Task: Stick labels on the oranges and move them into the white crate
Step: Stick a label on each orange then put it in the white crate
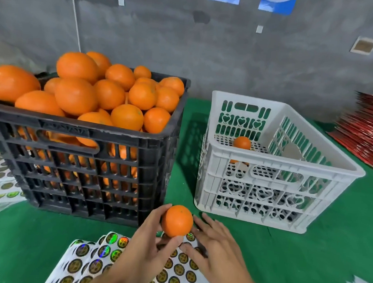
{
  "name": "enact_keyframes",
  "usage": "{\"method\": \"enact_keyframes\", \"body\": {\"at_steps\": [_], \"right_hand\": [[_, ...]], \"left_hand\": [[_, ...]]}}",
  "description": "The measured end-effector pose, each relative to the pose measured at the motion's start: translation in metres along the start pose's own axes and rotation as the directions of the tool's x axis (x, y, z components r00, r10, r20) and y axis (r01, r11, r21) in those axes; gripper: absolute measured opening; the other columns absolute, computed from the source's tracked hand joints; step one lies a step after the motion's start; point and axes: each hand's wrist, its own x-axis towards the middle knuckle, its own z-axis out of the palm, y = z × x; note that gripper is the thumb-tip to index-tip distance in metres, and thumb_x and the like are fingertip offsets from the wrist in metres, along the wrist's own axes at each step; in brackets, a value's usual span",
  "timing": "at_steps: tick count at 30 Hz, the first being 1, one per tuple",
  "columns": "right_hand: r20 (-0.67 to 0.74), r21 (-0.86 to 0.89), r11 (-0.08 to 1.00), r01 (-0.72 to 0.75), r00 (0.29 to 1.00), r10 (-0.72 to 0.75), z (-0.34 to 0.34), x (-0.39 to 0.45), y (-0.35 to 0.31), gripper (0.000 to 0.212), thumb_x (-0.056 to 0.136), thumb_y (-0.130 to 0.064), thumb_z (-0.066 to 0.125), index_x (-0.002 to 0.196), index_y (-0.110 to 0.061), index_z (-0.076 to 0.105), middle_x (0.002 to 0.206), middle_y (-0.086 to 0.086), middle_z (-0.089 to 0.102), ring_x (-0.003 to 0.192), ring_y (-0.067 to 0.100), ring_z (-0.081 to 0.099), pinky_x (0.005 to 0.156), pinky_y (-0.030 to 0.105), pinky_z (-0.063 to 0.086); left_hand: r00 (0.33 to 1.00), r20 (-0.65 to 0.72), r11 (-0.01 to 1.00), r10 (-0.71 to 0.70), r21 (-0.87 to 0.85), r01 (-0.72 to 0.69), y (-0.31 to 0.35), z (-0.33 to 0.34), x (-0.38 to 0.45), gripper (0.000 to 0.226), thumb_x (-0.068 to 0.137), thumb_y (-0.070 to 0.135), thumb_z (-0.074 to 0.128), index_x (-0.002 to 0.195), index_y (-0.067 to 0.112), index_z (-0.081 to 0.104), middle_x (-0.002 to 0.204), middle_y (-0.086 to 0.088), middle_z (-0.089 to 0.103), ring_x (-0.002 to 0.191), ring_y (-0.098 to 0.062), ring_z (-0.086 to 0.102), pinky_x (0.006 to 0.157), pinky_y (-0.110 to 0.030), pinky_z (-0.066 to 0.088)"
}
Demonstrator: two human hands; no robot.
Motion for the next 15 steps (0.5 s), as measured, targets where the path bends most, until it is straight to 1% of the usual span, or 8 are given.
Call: {"method": "enact_keyframes", "body": {"at_steps": [1,2,3,4,5,8,12,15], "right_hand": [[-0.039,-0.016,1.0,0.014,0.999,-0.014,-0.001,-0.001,-0.003,0.071,0.095,-0.078,0.034,0.147,-0.033,0.054,0.162,-0.02,0.027,0.155,0.003,0.013,0.125,0.029,0.003],[-0.104,-0.032,0.999,0.029,0.994,-0.032,-0.002,-0.002,-0.005,0.06,0.097,-0.07,0.045,0.137,-0.032,0.065,0.157,-0.016,0.042,0.151,0.008,0.031,0.124,0.035,0.019],[-0.179,-0.056,0.998,0.043,0.982,-0.052,-0.001,-0.004,-0.005,0.048,0.095,-0.062,0.057,0.127,-0.03,0.073,0.148,-0.013,0.055,0.141,0.012,0.048,0.118,0.038,0.036],[-0.247,-0.075,0.996,0.052,0.967,-0.069,0.0,-0.005,-0.006,0.039,0.093,-0.055,0.066,0.119,-0.029,0.077,0.14,-0.01,0.063,0.131,0.014,0.058,0.11,0.039,0.047],[-0.299,-0.082,0.995,0.063,0.951,-0.084,0.002,-0.006,-0.005,0.033,0.09,-0.048,0.072,0.116,-0.029,0.078,0.136,-0.01,0.066,0.125,0.015,0.063,0.105,0.039,0.051],[-0.383,-0.083,0.989,0.123,0.912,-0.146,0.007,-0.007,-0.002,0.025,0.093,-0.038,0.069,0.115,-0.029,0.078,0.131,-0.012,0.068,0.118,0.013,0.064,0.103,0.035,0.052],[-0.433,-0.082,0.971,0.224,0.87,-0.237,0.007,-0.005,-0.002,0.016,0.096,-0.032,0.065,0.105,-0.027,0.077,0.124,-0.014,0.067,0.112,0.011,0.059,0.105,0.027,0.041],[-0.479,0.036,0.964,0.263,0.851,-0.214,0.006,-0.005,-0.005,0.007,0.092,-0.028,0.07,0.096,-0.026,0.074,0.119,-0.018,0.067,0.11,0.005,0.06,0.107,0.029,0.042]], "left_hand": [[1.0,-0.002,1.0,0.007,-0.001,-0.007,0.001,0.0,-0.001,0.077,0.071,0.081,0.07,0.136,0.069,0.03,0.138,0.018,0.053,0.112,-0.004,0.07,0.088,-0.015,0.057],[1.0,-0.002,1.0,0.014,-0.002,-0.014,0.001,0.0,-0.001,0.075,0.074,0.079,0.071,0.137,0.067,0.03,0.138,0.018,0.053,0.113,-0.005,0.07,0.089,-0.016,0.057],[1.0,-0.001,1.0,0.023,0.003,-0.023,0.001,0.0,-0.002,0.074,0.077,0.075,0.071,0.138,0.066,0.031,0.139,0.019,0.051,0.113,-0.005,0.069,0.09,-0.017,0.057],[0.999,0.003,0.999,0.033,0.016,-0.033,0.002,-0.001,-0.004,0.072,0.08,0.072,0.072,0.138,0.065,0.03,0.14,0.021,0.049,0.113,-0.003,0.069,0.091,-0.018,0.057],[0.999,0.007,0.998,0.04,0.037,-0.041,0.002,-0.001,-0.004,0.07,0.082,0.069,0.071,0.138,0.065,0.029,0.14,0.024,0.047,0.112,0.0,0.068,0.092,-0.018,0.057],[0.999,0.014,0.995,0.037,0.087,-0.038,0.006,-0.003,-0.006,0.067,0.087,0.063,0.069,0.14,0.063,0.026,0.141,0.029,0.042,0.111,0.007,0.066,0.095,-0.019,0.056],[0.999,0.001,0.991,0.035,0.127,-0.035,0.01,-0.003,-0.006,0.07,0.088,0.064,0.064,0.147,0.05,0.028,0.142,0.024,0.044,0.112,0.013,0.062,0.094,-0.02,0.057],[0.999,-0.011,0.986,0.042,0.161,-0.039,0.011,-0.002,-0.006,0.07,0.091,0.061,0.063,0.149,0.046,0.026,0.141,0.023,0.044,0.113,0.015,0.059,0.094,-0.019,0.057]]}}
